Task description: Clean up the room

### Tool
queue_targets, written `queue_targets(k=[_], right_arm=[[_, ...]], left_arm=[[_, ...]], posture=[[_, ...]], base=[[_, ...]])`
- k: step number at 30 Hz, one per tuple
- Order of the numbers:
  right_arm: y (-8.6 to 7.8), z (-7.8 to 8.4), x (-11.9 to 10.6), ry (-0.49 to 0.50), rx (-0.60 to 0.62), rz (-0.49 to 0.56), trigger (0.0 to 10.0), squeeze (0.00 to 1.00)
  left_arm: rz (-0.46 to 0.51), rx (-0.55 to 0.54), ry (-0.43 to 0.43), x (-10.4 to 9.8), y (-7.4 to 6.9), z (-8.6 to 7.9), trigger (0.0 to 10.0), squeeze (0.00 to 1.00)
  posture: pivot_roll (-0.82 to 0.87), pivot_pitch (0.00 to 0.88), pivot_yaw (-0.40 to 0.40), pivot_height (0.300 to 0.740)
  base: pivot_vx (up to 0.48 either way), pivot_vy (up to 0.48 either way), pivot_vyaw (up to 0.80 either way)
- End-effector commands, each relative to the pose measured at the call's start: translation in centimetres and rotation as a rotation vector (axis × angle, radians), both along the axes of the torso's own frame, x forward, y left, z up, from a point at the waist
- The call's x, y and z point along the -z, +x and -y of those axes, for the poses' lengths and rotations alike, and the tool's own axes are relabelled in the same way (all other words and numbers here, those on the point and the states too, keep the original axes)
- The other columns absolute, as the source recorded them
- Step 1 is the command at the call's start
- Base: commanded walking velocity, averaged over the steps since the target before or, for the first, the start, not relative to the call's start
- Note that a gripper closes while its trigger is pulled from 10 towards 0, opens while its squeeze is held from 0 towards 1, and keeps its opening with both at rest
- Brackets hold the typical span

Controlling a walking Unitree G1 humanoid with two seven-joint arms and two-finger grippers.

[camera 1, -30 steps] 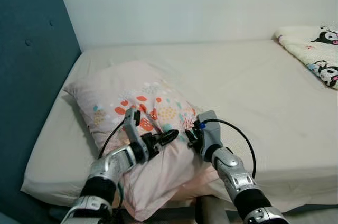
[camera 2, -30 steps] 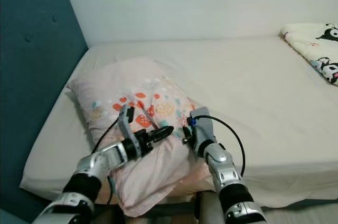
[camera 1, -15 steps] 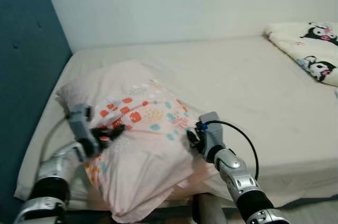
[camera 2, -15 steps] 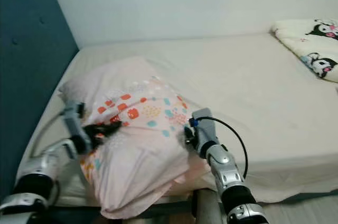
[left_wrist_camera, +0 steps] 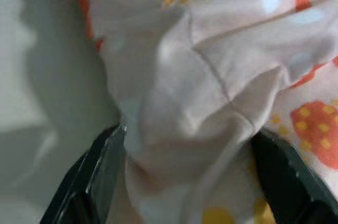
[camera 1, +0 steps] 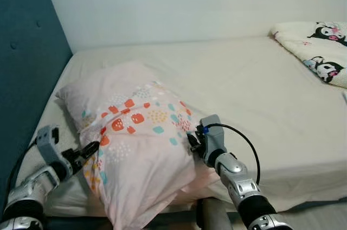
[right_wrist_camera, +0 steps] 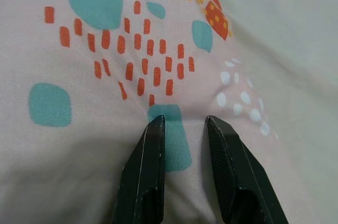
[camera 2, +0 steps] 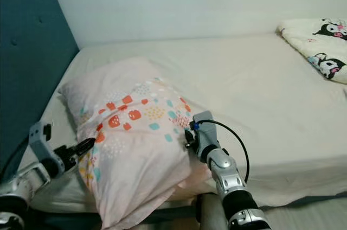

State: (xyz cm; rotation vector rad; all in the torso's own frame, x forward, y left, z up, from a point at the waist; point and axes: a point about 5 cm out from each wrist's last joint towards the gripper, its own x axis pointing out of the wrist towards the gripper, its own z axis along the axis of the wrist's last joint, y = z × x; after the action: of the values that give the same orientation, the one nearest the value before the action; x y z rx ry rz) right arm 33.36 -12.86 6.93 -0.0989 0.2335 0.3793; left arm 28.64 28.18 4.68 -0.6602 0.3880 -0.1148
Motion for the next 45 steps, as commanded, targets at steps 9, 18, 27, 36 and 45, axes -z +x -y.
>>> queue_targets(k=[9, 18, 27, 36, 45], right_arm=[[-0.2, -0.4, 0.5, -0.008, -0.025, -0.026, 10.0, 0.0], [-0.3, -0.4, 0.5, -0.009, -0.026, -0.028, 10.0, 0.0], [-0.3, -0.5, 0.6, -0.005, -0.025, -0.03, 10.0, 0.0], [-0.3, -0.6, 0.6, -0.004, -0.027, -0.031, 10.0, 0.0], [-0.3, -0.8, 0.6, -0.003, -0.027, -0.032, 10.0, 0.0]], left_arm=[[-0.072, 0.119, -0.187, 3.4, -2.0, 3.6, 10.0, 1.0], [0.184, -0.011, -0.541, -0.1, 0.5, 4.7, 10.0, 1.0], [0.313, -0.036, -0.647, -2.4, 1.6, 4.4, 10.0, 1.0], [0.209, 0.331, -0.385, -2.4, 1.4, 9.6, 10.0, 1.0], [0.141, 0.422, -0.248, -1.8, 2.0, 13.4, 10.0, 1.0]], posture=[[-0.07, 0.102, -0.015, 0.566], [-0.07, 0.103, -0.017, 0.566], [-0.06, 0.103, -0.01, 0.566], [-0.06, 0.103, -0.01, 0.566], [-0.06, 0.101, -0.006, 0.566]], base=[[0.0, 0.0, 0.0], [0.0, 0.0, 0.0], [0.0, 0.0, 0.0], [0.0, 0.0, 0.0], [0.0, 0.0, 0.0]])
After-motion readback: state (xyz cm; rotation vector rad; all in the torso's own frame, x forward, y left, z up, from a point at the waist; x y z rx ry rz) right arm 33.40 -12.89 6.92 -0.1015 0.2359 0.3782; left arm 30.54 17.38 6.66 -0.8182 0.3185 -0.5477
